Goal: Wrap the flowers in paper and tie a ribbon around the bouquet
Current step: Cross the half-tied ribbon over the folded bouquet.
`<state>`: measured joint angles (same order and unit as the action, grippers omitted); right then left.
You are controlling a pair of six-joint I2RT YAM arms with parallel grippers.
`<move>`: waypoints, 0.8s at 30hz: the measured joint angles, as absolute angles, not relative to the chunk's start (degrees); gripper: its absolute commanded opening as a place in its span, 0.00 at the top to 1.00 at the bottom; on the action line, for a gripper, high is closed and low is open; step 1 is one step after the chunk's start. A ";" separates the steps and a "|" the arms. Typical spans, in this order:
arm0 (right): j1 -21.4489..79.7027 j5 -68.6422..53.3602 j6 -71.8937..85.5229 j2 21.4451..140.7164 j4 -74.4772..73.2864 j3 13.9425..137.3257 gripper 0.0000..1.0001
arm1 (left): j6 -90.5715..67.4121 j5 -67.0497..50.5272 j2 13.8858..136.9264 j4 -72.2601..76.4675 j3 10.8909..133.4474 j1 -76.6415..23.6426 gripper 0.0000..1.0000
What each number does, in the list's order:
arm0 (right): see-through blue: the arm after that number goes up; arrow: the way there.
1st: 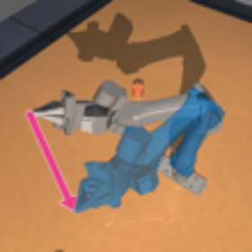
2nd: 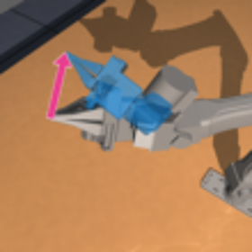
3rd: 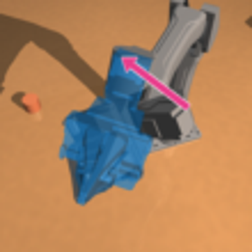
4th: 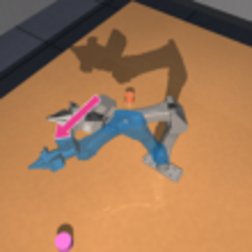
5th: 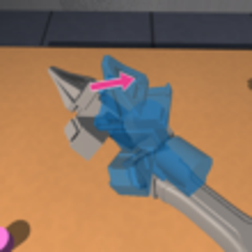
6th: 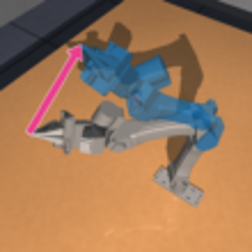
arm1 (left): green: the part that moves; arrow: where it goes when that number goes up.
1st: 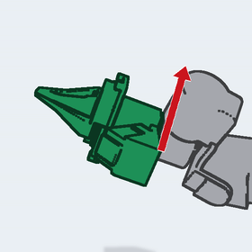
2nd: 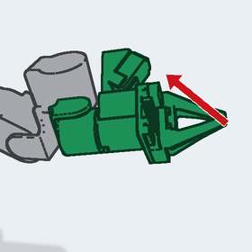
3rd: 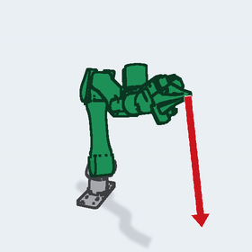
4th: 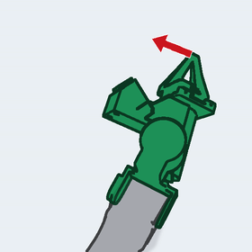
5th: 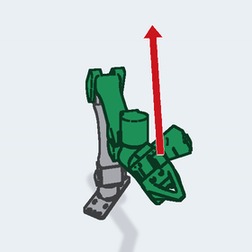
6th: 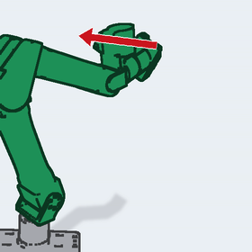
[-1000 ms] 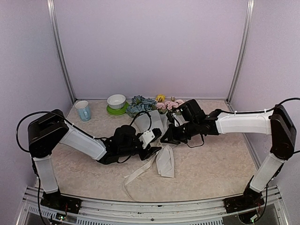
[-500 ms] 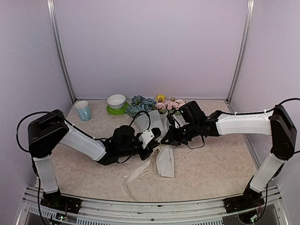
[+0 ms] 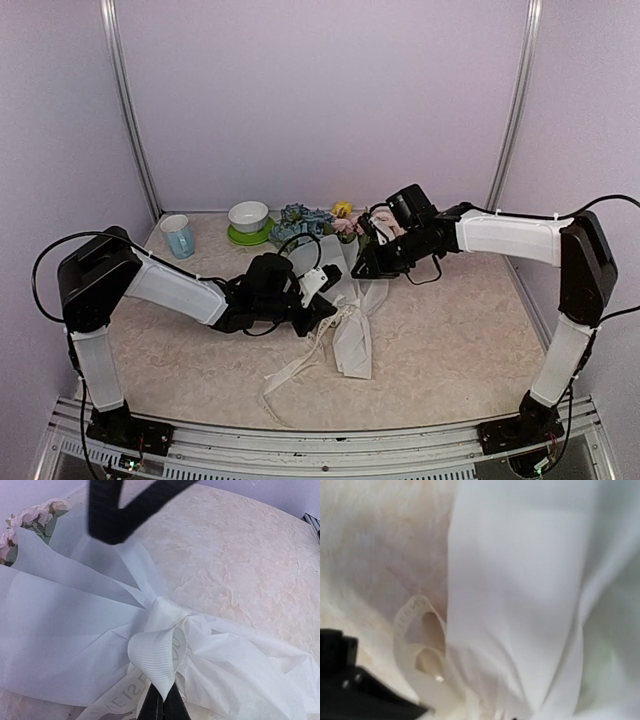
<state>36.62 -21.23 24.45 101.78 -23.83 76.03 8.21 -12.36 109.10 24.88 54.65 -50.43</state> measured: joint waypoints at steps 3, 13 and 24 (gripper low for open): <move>36.62 -21.56 18.79 107.18 -28.32 82.87 0.69 | 6.79 -13.91 109.10 22.74 55.27 -50.43 1.00; 37.47 -23.59 9.72 114.04 -37.19 87.07 0.63 | 4.99 -17.06 109.10 20.88 55.37 -49.78 1.00; 38.15 -25.32 6.79 118.15 -39.99 90.06 0.67 | 4.19 -17.85 109.10 20.86 55.33 -48.60 1.00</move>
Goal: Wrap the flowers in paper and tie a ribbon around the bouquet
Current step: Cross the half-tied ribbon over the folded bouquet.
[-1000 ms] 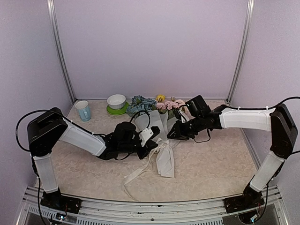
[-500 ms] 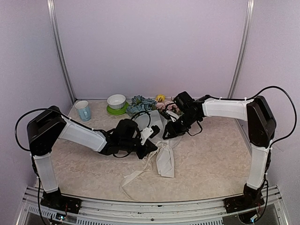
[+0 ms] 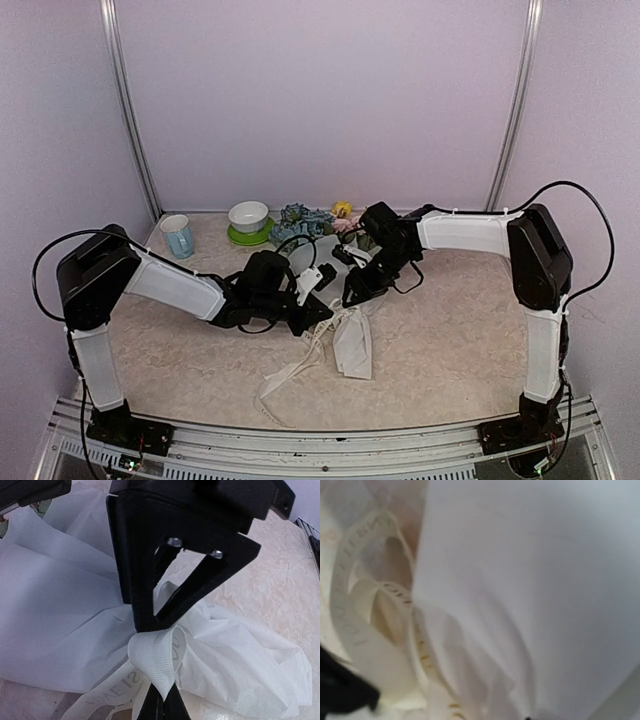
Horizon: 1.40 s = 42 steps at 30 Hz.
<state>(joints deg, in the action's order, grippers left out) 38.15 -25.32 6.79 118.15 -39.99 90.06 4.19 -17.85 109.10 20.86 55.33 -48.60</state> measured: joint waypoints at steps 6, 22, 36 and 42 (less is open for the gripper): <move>38.63 -26.63 6.85 118.15 -40.91 90.28 1.00 | 4.14 -17.85 109.10 20.84 55.18 -47.83 1.00; 38.63 -26.85 9.37 115.00 -38.57 89.78 1.00 | 4.97 -17.43 109.14 16.60 56.14 -48.71 1.00; 38.63 -28.49 11.42 111.92 -34.11 85.65 0.98 | 5.37 -17.43 110.93 13.19 61.30 -49.08 1.00; 38.63 -27.75 11.03 111.96 -34.83 85.91 0.92 | 6.09 -17.45 113.03 9.65 62.89 -48.80 1.00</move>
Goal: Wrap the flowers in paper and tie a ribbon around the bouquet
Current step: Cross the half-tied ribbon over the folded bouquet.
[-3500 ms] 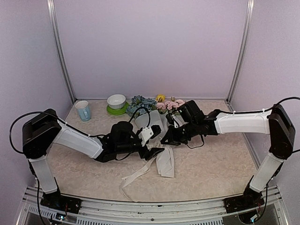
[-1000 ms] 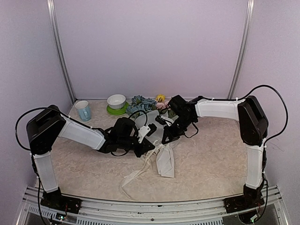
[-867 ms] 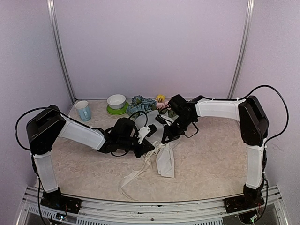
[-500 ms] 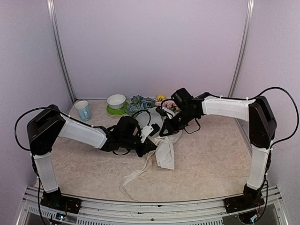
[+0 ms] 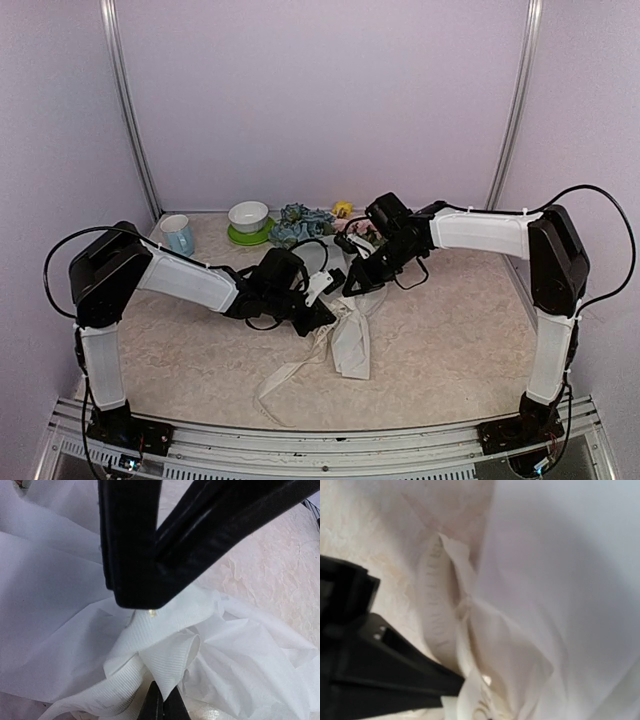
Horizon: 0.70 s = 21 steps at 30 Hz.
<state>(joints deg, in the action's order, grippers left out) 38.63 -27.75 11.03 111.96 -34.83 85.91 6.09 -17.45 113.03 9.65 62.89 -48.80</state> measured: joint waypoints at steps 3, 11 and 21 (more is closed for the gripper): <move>38.63 -27.99 10.61 111.96 -34.81 86.67 0.87 | 6.13 -17.61 113.25 8.29 62.98 -48.60 1.00; 38.59 -27.68 10.33 112.29 -34.89 87.22 0.70 | 6.39 -18.09 114.32 6.52 65.98 -48.56 1.00; 39.00 -20.88 7.86 116.73 -41.65 92.97 0.65 | 6.79 -18.81 114.85 2.85 67.02 -48.29 1.00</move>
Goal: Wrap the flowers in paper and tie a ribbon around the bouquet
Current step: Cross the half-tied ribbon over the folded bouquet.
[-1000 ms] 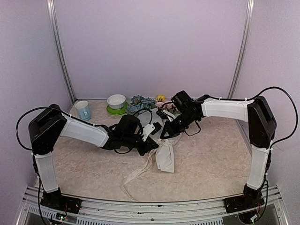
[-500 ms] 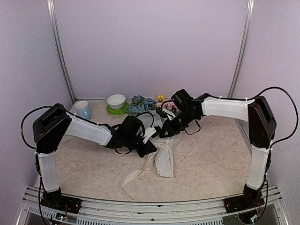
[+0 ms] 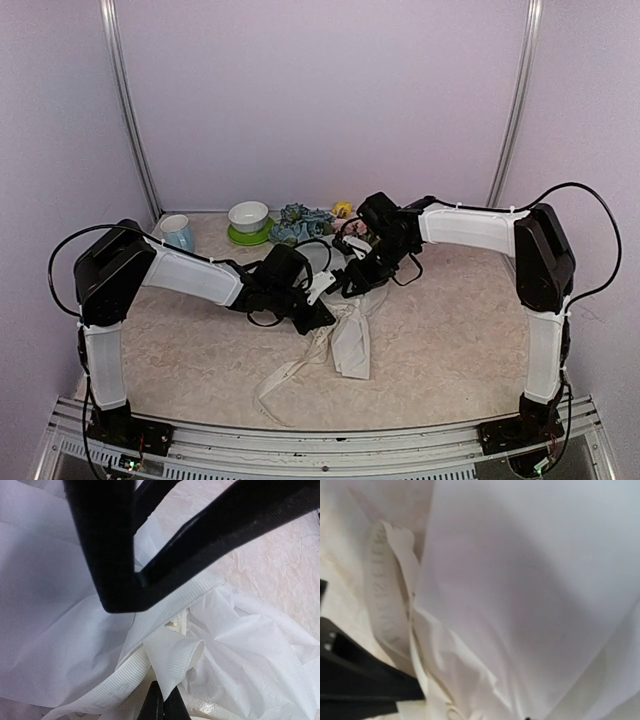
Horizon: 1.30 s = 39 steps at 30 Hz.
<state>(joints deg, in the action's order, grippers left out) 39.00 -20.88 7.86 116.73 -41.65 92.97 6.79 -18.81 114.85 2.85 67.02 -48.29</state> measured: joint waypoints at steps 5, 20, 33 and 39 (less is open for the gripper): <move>39.72 -19.66 6.37 118.98 -44.45 95.20 0.89 | 6.68 -19.11 115.46 1.65 67.05 -48.29 1.00; 40.45 -22.37 7.14 119.33 -44.64 95.22 1.00 | 5.82 -19.55 115.50 2.85 67.05 -48.29 1.00; 41.54 -17.15 8.05 107.53 -36.62 85.32 0.76 | 2.26 -22.72 114.48 4.54 65.82 -46.74 1.00; 46.87 -9.45 2.61 102.06 -28.08 78.63 0.67 | -1.80 -25.65 114.24 6.46 65.49 -45.56 1.00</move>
